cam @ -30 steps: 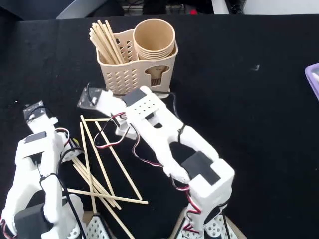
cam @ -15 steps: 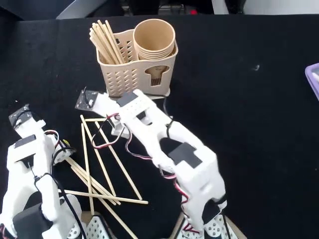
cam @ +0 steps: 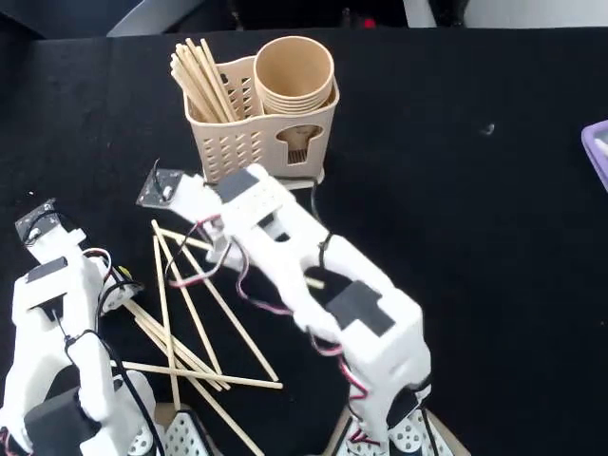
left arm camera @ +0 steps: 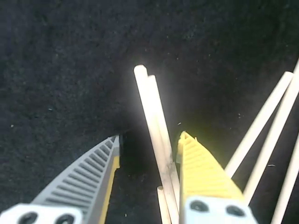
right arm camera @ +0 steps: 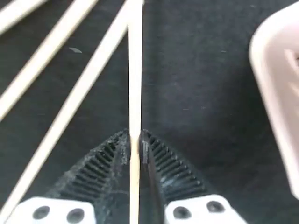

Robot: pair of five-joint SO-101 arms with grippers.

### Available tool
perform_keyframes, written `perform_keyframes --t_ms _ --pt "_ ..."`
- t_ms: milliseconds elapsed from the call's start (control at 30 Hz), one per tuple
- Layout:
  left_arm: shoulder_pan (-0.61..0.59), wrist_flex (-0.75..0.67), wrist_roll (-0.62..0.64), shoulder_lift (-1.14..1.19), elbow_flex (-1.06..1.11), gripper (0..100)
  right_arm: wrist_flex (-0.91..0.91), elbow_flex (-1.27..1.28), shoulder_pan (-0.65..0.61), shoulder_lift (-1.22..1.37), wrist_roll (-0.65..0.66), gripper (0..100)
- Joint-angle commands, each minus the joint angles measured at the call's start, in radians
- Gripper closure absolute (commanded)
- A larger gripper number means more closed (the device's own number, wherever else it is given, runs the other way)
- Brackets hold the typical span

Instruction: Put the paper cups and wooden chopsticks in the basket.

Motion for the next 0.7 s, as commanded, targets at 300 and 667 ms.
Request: perform_keyframes --t_ms 300,667 --pt "-0.027 -0.009 -0.003 -0.017 -0.036 80 -0.227 0.231 -0.094 -0.163 -0.33 86.1" --pt "-0.027 -0.009 -0.002 -0.009 -0.041 80 -0.216 0.22 -0.206 -0.159 -0.356 82.2"
